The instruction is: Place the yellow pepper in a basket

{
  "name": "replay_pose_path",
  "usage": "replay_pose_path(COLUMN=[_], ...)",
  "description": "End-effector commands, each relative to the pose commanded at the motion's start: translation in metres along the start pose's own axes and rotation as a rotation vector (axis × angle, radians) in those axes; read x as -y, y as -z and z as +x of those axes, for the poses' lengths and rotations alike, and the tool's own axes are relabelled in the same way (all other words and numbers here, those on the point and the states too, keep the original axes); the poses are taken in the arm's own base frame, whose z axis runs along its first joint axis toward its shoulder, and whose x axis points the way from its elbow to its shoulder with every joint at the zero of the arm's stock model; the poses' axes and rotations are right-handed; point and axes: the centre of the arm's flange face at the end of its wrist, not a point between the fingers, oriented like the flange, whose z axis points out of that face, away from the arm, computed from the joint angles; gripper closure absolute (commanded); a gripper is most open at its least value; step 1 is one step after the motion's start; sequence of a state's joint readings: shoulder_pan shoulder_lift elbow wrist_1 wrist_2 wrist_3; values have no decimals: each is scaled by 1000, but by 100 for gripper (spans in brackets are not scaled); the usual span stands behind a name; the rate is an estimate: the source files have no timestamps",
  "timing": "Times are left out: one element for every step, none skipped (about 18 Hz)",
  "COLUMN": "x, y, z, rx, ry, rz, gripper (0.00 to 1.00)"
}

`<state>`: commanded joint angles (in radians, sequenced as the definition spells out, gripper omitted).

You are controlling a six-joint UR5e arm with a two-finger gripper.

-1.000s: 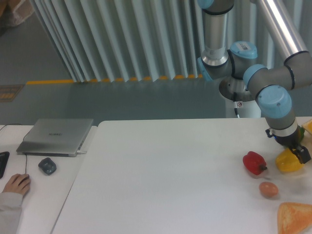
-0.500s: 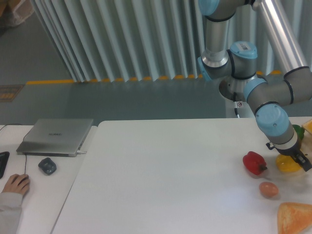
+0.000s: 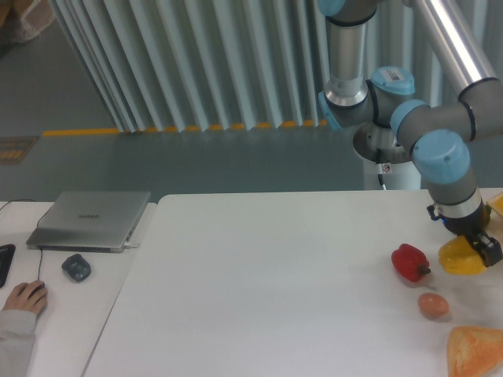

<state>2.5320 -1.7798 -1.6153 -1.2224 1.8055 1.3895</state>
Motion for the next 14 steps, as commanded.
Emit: replay_pose_path(x=[-36,-77,-121,-159,-207,-234,-238,-237,-237,-239,-238,-235,-232,-229], y=[4,4,1,-2,-8,-22,-34,-41,-46,-50,-58,-66,-74,-79], z=[-7,-19,-28,-35,-44,-53,-60,-63,-63,-64,-66,-67,-69,-71], rx=[-9,-16,-19,-19,-26,-31,-29,-20,-22,-25,-36,-45,-48,-39], ry=[-23,-78,-149,-209,-267,-297,-304,-301,-303,-304,-305,-304,-305,-305], rz=[-6,-13,-22,-27,-36,-33,-34,-33,-32,-30,-24,-15,-12,-11], gripper=[64,63,63,63,62,62,62,62,62,62,60,54,53,53])
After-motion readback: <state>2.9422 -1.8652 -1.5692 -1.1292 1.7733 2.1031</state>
